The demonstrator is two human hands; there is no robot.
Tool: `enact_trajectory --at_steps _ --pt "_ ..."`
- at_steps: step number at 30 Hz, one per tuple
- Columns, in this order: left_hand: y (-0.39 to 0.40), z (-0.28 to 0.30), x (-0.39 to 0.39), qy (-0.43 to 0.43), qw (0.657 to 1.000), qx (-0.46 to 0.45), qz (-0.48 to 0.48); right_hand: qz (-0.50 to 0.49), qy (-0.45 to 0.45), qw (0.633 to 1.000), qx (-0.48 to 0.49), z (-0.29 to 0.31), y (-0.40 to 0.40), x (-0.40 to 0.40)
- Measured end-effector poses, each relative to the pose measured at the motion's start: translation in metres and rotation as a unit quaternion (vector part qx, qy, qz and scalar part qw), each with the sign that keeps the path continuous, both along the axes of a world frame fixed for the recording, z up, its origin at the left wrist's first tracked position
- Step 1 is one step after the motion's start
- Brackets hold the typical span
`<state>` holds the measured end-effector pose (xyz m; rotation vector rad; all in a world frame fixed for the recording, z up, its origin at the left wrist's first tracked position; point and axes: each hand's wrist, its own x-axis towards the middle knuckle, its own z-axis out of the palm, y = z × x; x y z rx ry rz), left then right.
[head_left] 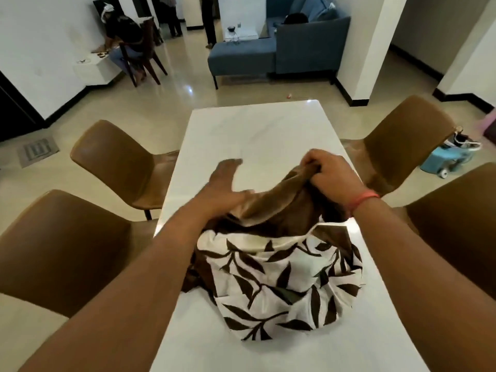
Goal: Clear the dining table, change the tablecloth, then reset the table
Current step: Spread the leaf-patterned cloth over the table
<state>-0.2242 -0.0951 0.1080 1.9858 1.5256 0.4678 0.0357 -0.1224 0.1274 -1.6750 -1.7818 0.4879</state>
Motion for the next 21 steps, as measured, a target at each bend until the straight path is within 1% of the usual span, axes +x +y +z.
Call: enact_trajectory --at_steps 1,3,6,8,9,10,12,14,16,17,18,19,20,21 --pt "-0.01 0.005 0.02 -0.002 0.998 -0.007 -0.065 0.039 -0.025 0.999 -0.015 0.002 -0.001 -0.015" --pt "-0.019 0.012 0.047 0.003 0.991 -0.023 -0.129 0.093 -0.062 0.993 -0.044 0.001 -0.002 -0.036" --pt "-0.005 0.013 0.036 0.029 0.996 0.031 -0.076 0.1 -0.127 0.986 -0.045 -0.007 0.004 -0.03" --pt "0.003 0.008 0.007 0.028 0.999 0.035 -0.031 0.078 -0.149 0.983 -0.076 -0.013 0.005 -0.008" --pt "0.004 0.004 -0.008 0.025 0.999 0.033 0.0 0.056 -0.138 0.985 -0.087 -0.016 0.006 0.001" --pt "0.006 -0.002 -0.021 0.033 0.998 0.037 0.033 0.033 -0.109 0.99 -0.088 -0.019 0.004 0.006" --pt "0.009 -0.012 -0.035 0.074 0.994 0.03 0.069 -0.002 -0.027 0.998 -0.064 -0.02 0.001 0.001" --pt "0.001 -0.01 -0.028 0.072 0.997 0.004 0.018 0.012 0.029 0.999 -0.045 -0.015 -0.001 -0.021" --pt "-0.012 0.005 -0.007 -0.007 0.998 -0.029 -0.061 0.069 0.052 0.995 -0.042 -0.009 -0.001 -0.047" --pt "-0.017 0.014 0.004 -0.025 0.995 -0.027 -0.095 0.096 0.057 0.993 -0.041 -0.007 0.0 -0.059" --pt "-0.02 0.022 0.014 -0.018 0.993 -0.014 -0.115 0.114 0.069 0.99 -0.037 -0.004 0.001 -0.066" --pt "-0.019 0.029 0.018 -0.002 0.993 0.009 -0.119 0.123 0.096 0.987 -0.036 -0.001 0.002 -0.07" --pt "-0.016 0.032 0.016 0.007 0.994 0.037 -0.103 0.126 0.122 0.984 -0.035 0.001 0.003 -0.07" --pt "-0.012 0.035 0.009 -0.002 0.995 0.058 -0.077 0.125 0.13 0.983 -0.037 0.003 0.004 -0.068"
